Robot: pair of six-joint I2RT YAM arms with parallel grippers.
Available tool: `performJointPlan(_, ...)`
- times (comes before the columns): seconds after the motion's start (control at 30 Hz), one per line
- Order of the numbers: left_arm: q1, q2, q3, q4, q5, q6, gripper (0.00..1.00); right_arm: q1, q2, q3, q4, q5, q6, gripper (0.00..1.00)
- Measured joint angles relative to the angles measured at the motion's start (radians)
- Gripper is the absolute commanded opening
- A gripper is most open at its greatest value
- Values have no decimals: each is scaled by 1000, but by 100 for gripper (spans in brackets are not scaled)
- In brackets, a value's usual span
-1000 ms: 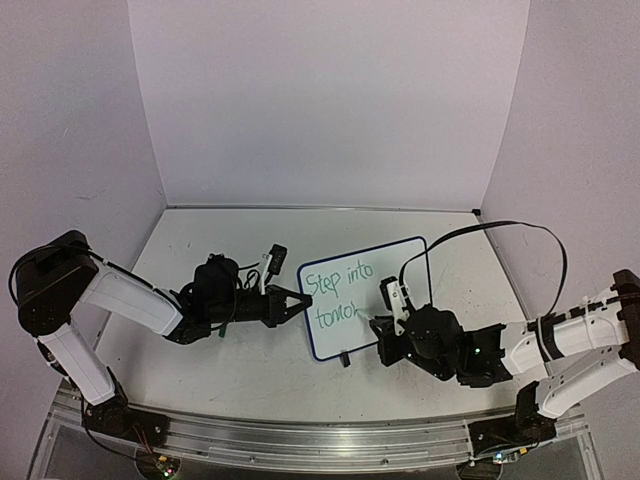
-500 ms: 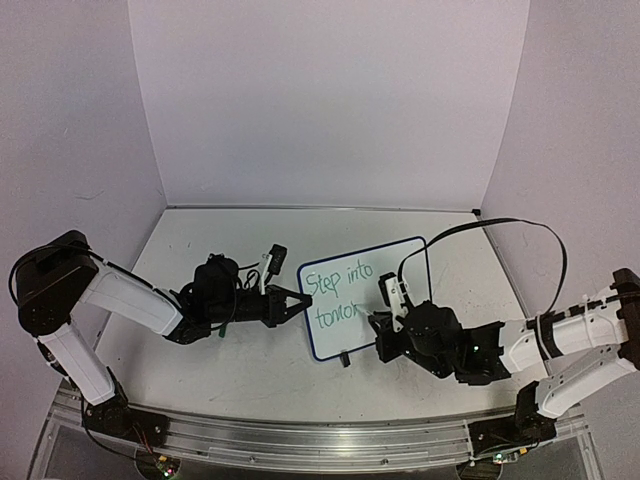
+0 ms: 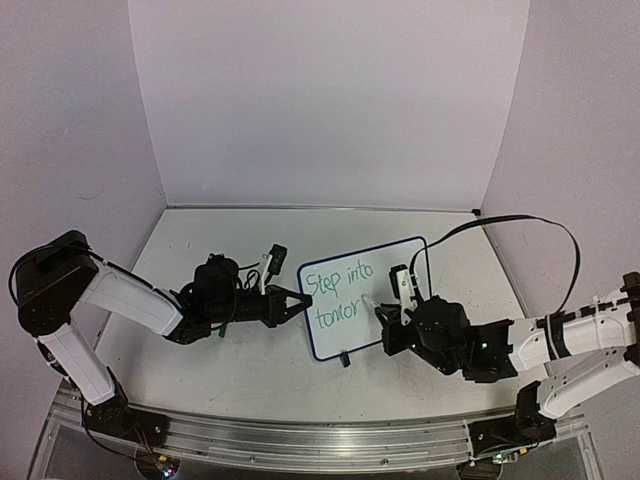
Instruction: Write a sentence on the whiteboard
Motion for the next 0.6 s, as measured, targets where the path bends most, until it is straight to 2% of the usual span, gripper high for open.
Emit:
performJointPlan(0.23,0,0,0,0,0,0,0,-6,-35,-9,7,-14,-5,0)
performJointPlan(0.6,0,0,0,0,0,0,0,-12,12,-9,15,-29,-22,0)
